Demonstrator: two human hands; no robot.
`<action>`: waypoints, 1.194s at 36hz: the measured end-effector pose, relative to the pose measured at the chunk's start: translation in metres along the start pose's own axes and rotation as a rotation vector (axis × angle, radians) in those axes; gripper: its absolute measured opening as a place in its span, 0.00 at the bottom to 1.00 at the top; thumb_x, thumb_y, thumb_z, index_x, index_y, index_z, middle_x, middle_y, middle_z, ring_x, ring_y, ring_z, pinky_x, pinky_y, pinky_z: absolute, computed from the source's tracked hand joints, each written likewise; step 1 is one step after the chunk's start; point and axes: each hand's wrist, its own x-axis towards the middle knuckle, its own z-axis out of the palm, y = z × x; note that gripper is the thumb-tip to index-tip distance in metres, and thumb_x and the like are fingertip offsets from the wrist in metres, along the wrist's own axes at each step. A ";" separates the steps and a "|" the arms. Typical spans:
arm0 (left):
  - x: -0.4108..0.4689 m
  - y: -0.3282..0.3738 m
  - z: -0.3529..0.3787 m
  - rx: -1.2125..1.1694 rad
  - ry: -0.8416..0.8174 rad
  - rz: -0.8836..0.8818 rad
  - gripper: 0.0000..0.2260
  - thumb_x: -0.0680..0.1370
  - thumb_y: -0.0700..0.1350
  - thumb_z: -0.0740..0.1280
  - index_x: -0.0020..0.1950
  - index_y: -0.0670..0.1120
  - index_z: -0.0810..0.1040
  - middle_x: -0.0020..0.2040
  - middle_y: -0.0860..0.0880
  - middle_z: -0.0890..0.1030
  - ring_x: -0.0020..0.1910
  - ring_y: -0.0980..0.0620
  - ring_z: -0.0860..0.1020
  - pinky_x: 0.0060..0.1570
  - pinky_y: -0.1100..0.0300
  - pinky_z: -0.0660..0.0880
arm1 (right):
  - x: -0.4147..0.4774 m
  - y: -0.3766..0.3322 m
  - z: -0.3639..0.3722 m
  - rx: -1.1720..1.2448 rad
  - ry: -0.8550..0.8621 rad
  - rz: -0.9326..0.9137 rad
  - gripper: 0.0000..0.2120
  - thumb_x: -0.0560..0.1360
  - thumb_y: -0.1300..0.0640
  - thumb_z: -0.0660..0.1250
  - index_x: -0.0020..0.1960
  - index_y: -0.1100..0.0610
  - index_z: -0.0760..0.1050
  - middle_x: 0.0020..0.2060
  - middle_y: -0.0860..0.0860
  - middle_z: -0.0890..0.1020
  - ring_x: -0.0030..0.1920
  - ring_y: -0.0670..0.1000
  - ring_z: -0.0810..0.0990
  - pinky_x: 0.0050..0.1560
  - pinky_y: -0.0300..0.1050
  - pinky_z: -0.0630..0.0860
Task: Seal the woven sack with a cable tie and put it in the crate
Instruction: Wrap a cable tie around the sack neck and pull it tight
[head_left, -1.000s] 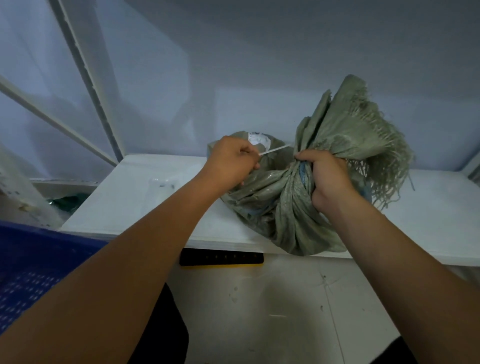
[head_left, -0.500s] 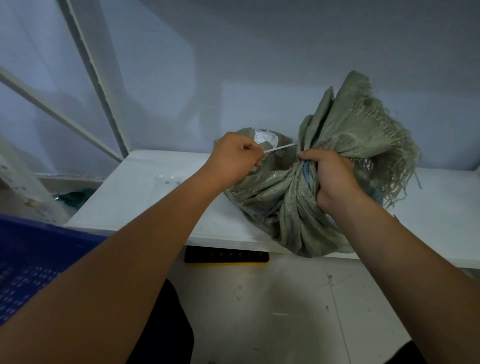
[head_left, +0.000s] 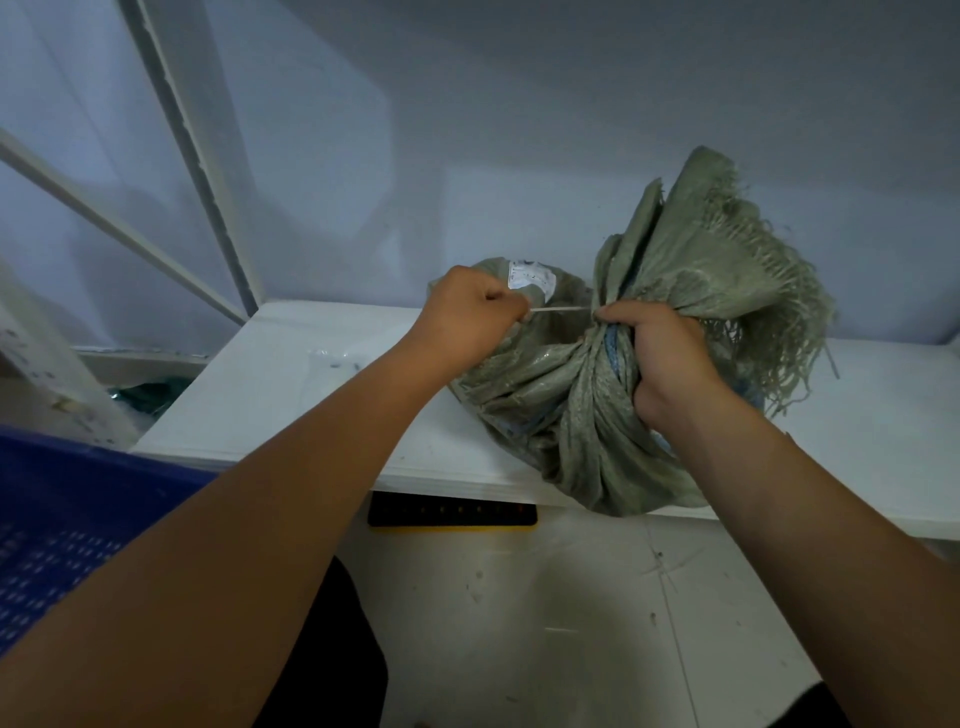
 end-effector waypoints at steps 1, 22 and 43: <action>0.000 0.000 0.000 0.006 0.008 0.001 0.09 0.76 0.44 0.70 0.41 0.39 0.85 0.20 0.53 0.71 0.19 0.57 0.67 0.24 0.67 0.66 | 0.000 0.000 0.000 -0.005 -0.001 0.001 0.18 0.64 0.65 0.72 0.54 0.67 0.81 0.47 0.64 0.85 0.44 0.63 0.86 0.49 0.66 0.83; 0.002 -0.002 0.001 -0.081 -0.021 0.002 0.09 0.82 0.42 0.64 0.42 0.47 0.79 0.41 0.47 0.85 0.19 0.64 0.69 0.27 0.64 0.66 | 0.003 0.001 0.000 -0.011 -0.021 -0.003 0.10 0.66 0.66 0.72 0.47 0.64 0.81 0.43 0.62 0.84 0.42 0.60 0.85 0.49 0.64 0.83; 0.006 -0.009 0.003 0.057 -0.019 0.050 0.04 0.78 0.42 0.69 0.46 0.48 0.83 0.35 0.55 0.79 0.31 0.60 0.75 0.33 0.70 0.69 | 0.000 0.002 0.000 0.007 -0.042 0.002 0.13 0.67 0.66 0.71 0.52 0.65 0.80 0.43 0.61 0.83 0.40 0.58 0.84 0.42 0.53 0.83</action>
